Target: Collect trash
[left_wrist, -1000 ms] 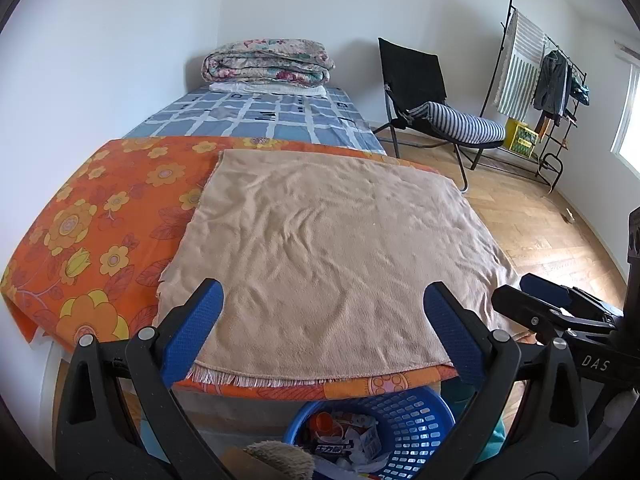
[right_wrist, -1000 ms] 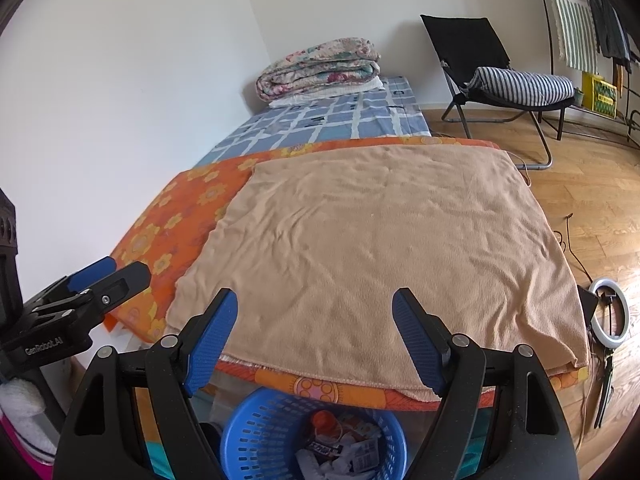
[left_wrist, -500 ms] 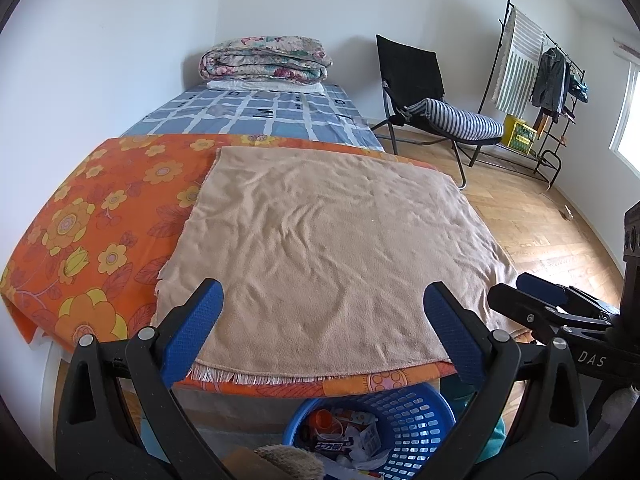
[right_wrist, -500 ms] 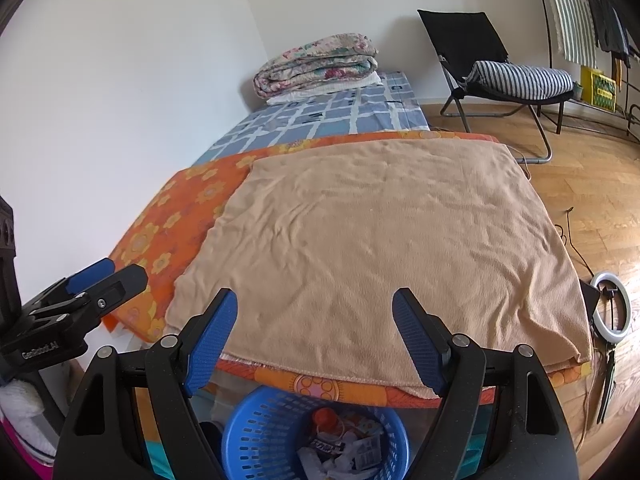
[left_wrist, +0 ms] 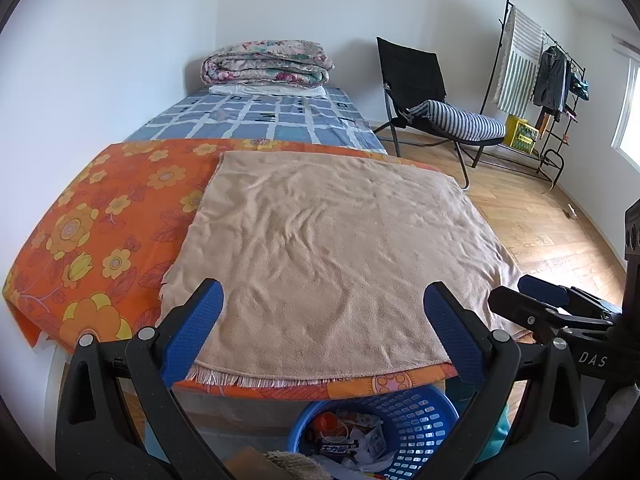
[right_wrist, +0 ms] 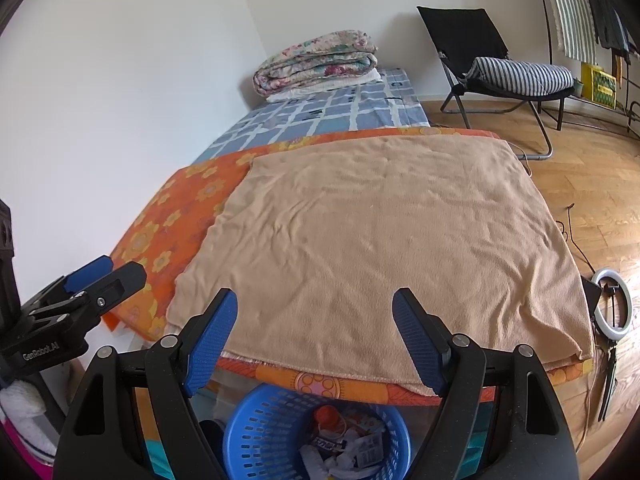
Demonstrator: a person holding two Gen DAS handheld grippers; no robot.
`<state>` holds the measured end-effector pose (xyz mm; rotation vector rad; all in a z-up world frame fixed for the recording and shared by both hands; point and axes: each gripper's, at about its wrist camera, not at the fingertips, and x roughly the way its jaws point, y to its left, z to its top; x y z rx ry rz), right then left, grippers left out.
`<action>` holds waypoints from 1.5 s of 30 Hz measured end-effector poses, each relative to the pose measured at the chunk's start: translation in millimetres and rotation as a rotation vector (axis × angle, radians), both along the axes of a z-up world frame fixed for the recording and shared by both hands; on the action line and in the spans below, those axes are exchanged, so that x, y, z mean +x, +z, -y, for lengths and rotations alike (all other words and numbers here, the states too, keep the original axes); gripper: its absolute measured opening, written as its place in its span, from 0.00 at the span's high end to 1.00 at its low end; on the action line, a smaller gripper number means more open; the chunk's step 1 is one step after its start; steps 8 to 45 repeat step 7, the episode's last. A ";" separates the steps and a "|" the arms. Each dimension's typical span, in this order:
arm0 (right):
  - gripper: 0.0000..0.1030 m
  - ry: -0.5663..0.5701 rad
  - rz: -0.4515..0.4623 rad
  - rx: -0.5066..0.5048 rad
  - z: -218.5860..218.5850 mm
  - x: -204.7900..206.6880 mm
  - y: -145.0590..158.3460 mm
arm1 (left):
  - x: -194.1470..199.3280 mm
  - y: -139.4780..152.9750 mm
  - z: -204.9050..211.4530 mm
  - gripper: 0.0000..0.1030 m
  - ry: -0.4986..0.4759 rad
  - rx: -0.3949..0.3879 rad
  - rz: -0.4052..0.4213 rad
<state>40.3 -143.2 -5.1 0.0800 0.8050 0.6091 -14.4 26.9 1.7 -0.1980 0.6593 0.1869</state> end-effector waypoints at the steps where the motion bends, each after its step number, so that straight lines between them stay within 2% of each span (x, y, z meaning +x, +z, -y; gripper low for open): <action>1: 0.23 0.001 -0.002 0.000 -0.4 -0.1 -1.1 | 0.4 0.2 -0.1 0.01 0.001 -0.001 0.000; 45: 0.23 0.001 -0.016 0.003 -1.4 2.1 -4.6 | -1.1 2.2 -1.4 0.01 0.003 -0.003 -0.009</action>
